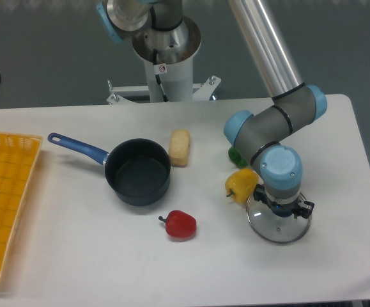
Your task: Place the lid on the table
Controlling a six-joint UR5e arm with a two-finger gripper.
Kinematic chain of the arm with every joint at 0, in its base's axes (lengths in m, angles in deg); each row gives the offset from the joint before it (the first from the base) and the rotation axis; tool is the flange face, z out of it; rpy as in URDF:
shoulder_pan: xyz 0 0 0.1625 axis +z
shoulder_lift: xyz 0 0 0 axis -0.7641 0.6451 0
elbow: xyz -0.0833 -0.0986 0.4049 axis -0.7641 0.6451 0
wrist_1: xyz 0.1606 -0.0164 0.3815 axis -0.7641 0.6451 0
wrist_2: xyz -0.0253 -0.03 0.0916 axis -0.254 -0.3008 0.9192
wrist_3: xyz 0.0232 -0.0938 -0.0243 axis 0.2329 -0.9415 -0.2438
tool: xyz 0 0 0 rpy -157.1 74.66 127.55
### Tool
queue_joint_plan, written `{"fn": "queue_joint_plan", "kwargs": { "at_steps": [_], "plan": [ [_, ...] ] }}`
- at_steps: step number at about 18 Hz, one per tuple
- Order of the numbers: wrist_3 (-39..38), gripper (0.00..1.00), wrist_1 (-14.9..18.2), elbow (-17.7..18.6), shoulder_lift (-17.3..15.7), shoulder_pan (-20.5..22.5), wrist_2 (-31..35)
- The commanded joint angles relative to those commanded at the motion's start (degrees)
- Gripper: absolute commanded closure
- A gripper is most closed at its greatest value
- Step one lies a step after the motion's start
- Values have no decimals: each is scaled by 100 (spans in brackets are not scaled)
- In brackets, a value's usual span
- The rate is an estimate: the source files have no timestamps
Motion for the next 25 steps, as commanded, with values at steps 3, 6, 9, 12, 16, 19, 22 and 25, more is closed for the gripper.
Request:
{"fn": "queue_joint_plan", "kwargs": {
  "at_steps": [3,6,9,12,16,19,22,25],
  "plan": [
    [9,0,0,-9,-26,9,0],
    [53,0,0,-52,-79,18,0],
    [70,0,0,-79,-123,9,-9],
    [62,0,0,-114,-167,9,-17],
    [70,0,9,-141,-193,-26,-18],
    [62,0,9,-71,-246,-44,-18],
    [62,0,9,-62,-290,-123,-18],
    [62,0,0,-35,-290,-123,-26]
  ]
}}
